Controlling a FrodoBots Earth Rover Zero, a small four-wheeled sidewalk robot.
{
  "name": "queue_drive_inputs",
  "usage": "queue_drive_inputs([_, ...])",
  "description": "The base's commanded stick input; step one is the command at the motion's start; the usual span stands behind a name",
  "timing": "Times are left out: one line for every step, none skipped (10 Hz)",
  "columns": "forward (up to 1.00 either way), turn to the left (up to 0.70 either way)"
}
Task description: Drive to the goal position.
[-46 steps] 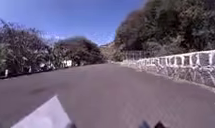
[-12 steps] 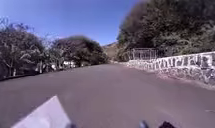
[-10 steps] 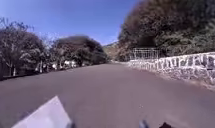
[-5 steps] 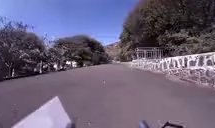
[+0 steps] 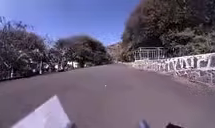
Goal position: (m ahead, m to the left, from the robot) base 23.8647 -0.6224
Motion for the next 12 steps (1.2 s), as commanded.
queue_drive_inputs([0.7, 0.0])
queue_drive_inputs([0.7, 0.0])
queue_drive_inputs([0.7, 0.0])
queue_drive_inputs([0.7, 0.0])
queue_drive_inputs([0.7, 0.0])
queue_drive_inputs([0.7, 0.0])
queue_drive_inputs([0.7, -0.06])
queue_drive_inputs([0.7, -0.19])
queue_drive_inputs([0.7, -0.32])
queue_drive_inputs([0.7, -0.35])
queue_drive_inputs([0.7, -0.35])
queue_drive_inputs([0.7, -0.35])
